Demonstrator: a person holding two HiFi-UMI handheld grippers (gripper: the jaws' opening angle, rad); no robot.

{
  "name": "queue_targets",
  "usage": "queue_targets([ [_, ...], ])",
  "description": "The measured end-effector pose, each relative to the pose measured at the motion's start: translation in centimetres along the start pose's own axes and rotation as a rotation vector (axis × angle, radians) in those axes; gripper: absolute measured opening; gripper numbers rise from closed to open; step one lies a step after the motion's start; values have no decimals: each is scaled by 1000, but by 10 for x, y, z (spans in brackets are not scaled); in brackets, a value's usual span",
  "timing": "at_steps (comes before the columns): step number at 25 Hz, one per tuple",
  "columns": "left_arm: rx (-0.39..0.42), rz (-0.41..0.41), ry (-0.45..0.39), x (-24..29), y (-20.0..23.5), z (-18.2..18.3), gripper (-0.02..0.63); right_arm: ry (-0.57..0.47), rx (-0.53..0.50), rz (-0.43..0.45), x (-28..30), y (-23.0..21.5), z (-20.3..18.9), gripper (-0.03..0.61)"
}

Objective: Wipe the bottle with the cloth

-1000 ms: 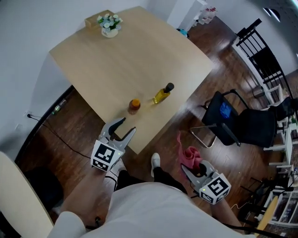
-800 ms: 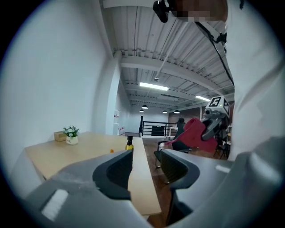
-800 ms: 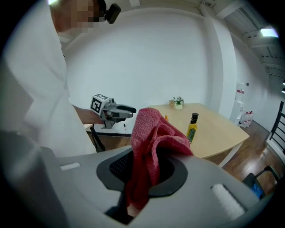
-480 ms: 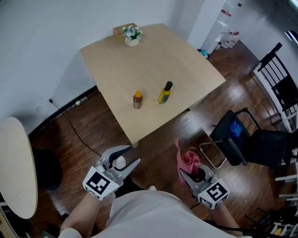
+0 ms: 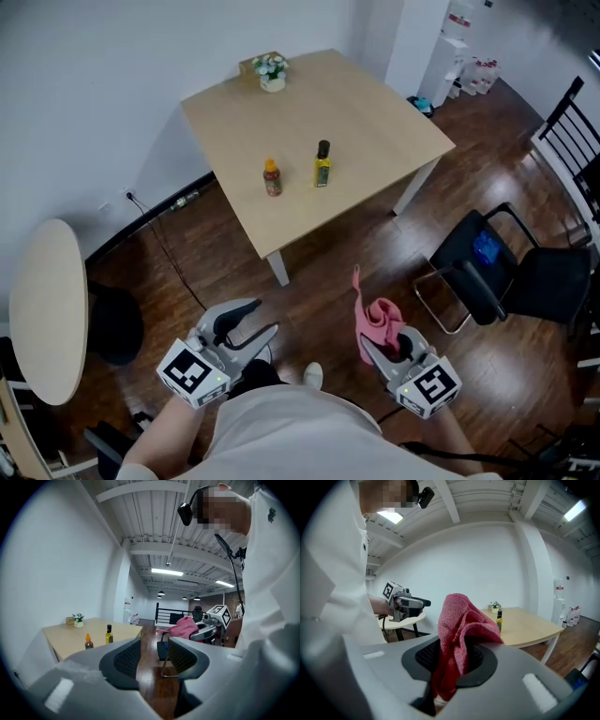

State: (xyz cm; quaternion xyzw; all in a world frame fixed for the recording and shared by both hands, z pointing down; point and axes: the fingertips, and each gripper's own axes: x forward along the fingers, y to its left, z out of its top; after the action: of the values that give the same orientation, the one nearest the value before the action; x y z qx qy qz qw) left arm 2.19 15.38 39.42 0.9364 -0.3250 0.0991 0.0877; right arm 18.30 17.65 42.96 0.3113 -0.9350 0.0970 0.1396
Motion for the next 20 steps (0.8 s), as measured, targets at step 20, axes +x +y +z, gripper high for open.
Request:
queue_targets([
  [20, -43, -44, -51, -99, -11, -10, 192, -27, 11, -31, 18, 95, 24, 75],
])
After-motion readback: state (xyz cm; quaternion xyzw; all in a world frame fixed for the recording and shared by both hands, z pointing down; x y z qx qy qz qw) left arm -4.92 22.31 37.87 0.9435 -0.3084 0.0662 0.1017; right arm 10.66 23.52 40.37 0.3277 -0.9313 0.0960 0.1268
